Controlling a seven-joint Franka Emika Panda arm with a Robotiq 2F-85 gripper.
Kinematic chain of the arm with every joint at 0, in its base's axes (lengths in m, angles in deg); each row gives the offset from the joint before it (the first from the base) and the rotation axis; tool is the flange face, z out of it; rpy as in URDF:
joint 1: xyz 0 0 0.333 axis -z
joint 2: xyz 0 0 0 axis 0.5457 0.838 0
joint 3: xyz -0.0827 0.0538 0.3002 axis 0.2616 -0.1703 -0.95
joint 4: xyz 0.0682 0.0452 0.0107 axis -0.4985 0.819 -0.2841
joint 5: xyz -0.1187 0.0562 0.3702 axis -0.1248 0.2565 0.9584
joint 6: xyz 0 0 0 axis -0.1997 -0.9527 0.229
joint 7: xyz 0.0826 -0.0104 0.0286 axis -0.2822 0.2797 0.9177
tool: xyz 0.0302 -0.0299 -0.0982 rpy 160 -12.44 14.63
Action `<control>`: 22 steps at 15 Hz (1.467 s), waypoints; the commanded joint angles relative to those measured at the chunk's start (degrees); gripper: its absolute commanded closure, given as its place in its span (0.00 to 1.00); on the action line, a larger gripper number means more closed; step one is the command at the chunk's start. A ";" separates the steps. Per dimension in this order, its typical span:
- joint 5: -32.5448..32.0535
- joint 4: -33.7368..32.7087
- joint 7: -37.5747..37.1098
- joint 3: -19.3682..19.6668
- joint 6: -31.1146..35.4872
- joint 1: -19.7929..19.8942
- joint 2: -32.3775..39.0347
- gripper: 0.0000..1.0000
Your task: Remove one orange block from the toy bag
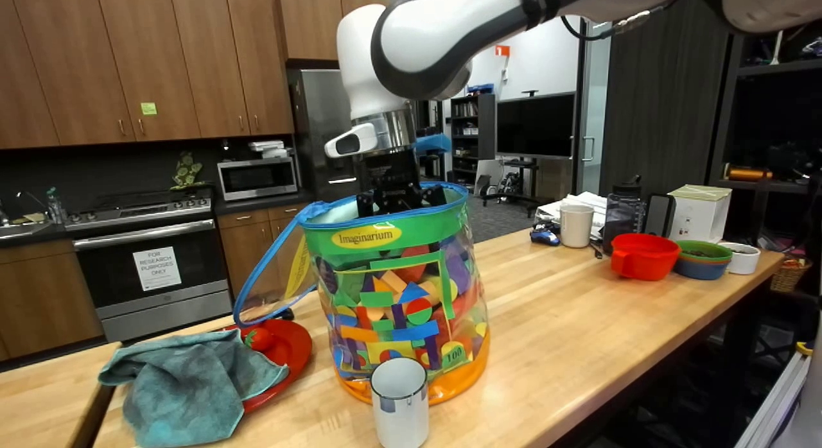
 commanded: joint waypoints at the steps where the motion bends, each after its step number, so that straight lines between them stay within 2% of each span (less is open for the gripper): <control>1: -4.71 3.52 -1.35 1.03 1.34 0.91 -2.95 0.00; 4: -7.26 5.15 -2.83 1.84 1.83 1.68 -4.04 0.00; 7: -6.75 6.57 -4.76 2.32 2.59 2.53 -5.15 0.00; 8: -6.30 6.92 -5.28 2.42 2.87 2.77 -5.49 0.25; 9: -6.24 7.22 -5.70 2.50 2.98 2.96 -5.86 0.26; 12: -6.06 7.56 -6.85 2.60 3.27 3.32 -6.70 0.45; 15: -6.07 7.96 -7.66 2.73 3.66 3.52 -7.49 0.71; 17: -6.02 8.01 -7.96 2.95 3.98 3.66 -7.78 0.84; 22: -4.71 6.63 -8.02 3.51 3.52 4.14 -8.44 0.84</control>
